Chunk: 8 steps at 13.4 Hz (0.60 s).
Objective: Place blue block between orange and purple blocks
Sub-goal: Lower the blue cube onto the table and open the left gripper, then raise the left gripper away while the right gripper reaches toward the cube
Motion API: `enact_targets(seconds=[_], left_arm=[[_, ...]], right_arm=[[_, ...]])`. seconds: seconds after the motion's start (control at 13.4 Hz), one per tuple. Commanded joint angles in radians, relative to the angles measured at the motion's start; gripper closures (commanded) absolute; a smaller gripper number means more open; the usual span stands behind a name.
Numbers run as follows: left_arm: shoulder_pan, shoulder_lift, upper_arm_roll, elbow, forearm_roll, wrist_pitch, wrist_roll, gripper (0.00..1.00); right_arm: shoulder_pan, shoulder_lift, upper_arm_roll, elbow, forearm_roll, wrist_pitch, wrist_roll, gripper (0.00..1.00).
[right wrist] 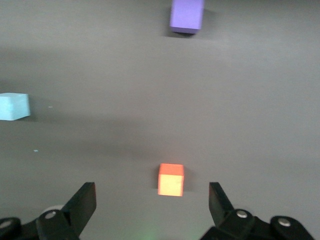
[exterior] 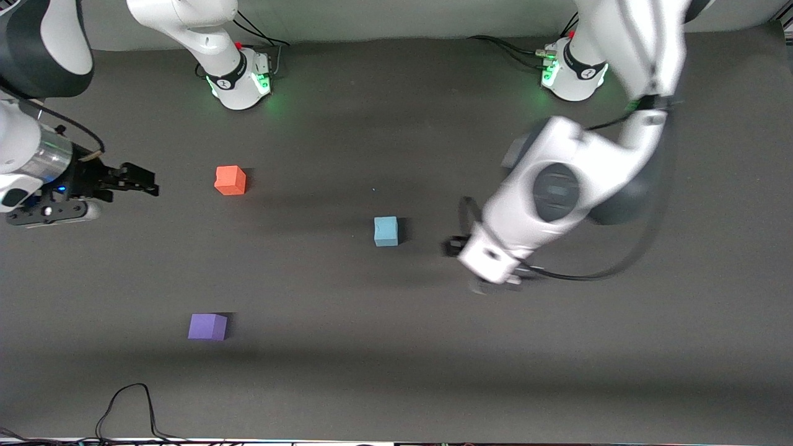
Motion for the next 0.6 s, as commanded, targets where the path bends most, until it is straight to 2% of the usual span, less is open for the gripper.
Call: enact_targets(seconds=[0.0,0.22,0.37,0.52], left_arm=[[0.135,-0.15,-0.011,-0.18,-0.011,-0.02,0.141,0.0],[0.31,-0.305,-0.009,-0.355,-0.007,-0.012,0.409,0.0],[0.396,-0.36,-0.009,-0.4,-0.005,-0.024,0.541,0.0],[0.441,-0.411,-0.008,-0.44,0.004,-0.024,0.608,0.0]], right_arm=[[0.168,-0.01,-0.005,0.009,0.016,0.008,0.219,0.0],[0.354,0.042,-0.003,0.066,0.018,0.008,0.371,0.0],[0.483,0.091,-0.003,0.118,0.045,0.01,0.517,0.0],[0.557,0.159,-0.003,0.203,0.092,0.01,0.617,0.0]])
